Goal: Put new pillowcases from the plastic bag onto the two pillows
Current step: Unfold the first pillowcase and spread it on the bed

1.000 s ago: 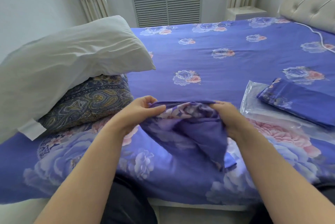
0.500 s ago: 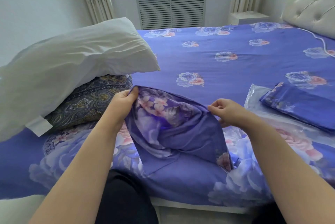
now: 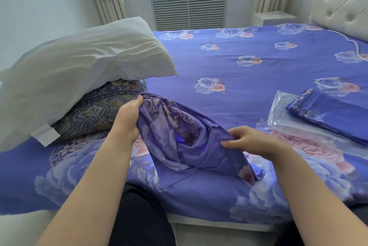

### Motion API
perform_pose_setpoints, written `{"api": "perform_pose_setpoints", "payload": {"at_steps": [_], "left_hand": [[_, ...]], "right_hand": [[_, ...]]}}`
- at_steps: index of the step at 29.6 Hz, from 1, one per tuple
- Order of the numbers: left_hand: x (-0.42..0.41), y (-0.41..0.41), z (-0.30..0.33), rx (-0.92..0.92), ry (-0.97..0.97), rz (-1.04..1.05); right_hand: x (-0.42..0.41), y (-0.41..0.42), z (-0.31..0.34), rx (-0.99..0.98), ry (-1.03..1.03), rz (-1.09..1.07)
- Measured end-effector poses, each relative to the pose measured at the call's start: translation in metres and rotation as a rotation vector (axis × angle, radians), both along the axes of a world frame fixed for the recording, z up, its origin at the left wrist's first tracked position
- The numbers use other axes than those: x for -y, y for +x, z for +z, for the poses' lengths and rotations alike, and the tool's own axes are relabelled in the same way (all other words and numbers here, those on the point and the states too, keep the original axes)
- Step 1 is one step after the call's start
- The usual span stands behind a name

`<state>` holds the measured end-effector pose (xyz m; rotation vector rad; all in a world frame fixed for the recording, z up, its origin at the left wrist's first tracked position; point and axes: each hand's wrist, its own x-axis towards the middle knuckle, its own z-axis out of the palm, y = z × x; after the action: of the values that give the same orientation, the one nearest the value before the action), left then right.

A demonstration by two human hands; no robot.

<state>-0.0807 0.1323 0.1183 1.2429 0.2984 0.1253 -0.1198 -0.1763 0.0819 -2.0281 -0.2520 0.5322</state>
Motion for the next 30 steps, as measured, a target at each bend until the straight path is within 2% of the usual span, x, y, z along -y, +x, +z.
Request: {"api": "perform_pose_setpoints", "payload": {"at_steps": [3,6,8,10,11,13,16,19,22,24,25,26,28,29,30], "left_hand": [[0.001,-0.005,0.001,0.032,0.006,-0.054],[-0.004,-0.013,0.002,0.032,0.059,-0.175],[-0.010,-0.017,0.007,0.036,-0.027,-0.259],[-0.013,-0.015,0.016,0.081,-0.067,-0.203],[-0.013,-0.013,0.020,0.111,-0.009,-0.114],[-0.015,-0.009,0.028,0.208,0.315,0.100],[-0.025,-0.006,0.039,0.335,0.973,0.371],[-0.038,-0.003,0.068,0.369,1.282,0.588],[-0.046,0.004,0.096,0.361,1.587,0.494],[-0.052,0.004,0.097,0.176,1.680,0.401],[-0.053,0.002,0.093,0.089,1.642,0.330],[-0.052,-0.001,0.089,0.042,1.493,0.260],[-0.049,-0.005,0.085,-0.005,0.983,0.223],[-0.049,-0.006,0.084,-0.026,0.688,0.256],[-0.049,-0.009,0.084,-0.016,0.477,0.326]], "right_hand": [[-0.005,0.008,-0.009,0.110,0.001,-0.195],[-0.008,0.013,-0.011,0.190,-0.036,-0.265],[-0.007,0.016,-0.004,0.282,-0.002,-0.313],[-0.003,0.021,0.013,0.443,0.071,-0.413],[0.001,0.025,0.024,0.526,0.083,-0.476],[0.009,0.032,0.049,0.701,0.012,-0.591],[0.017,0.040,0.090,0.918,-0.104,-0.661],[0.023,0.045,0.131,1.023,-0.151,-0.702],[0.030,0.050,0.163,1.018,-0.105,-0.734],[0.031,0.049,0.170,0.975,-0.124,-0.707],[0.031,0.047,0.170,0.956,-0.157,-0.691],[0.032,0.045,0.167,0.944,-0.188,-0.680],[0.035,0.041,0.160,0.936,-0.256,-0.698],[0.036,0.038,0.157,0.932,-0.283,-0.723],[0.036,0.035,0.155,0.927,-0.294,-0.756]]}}
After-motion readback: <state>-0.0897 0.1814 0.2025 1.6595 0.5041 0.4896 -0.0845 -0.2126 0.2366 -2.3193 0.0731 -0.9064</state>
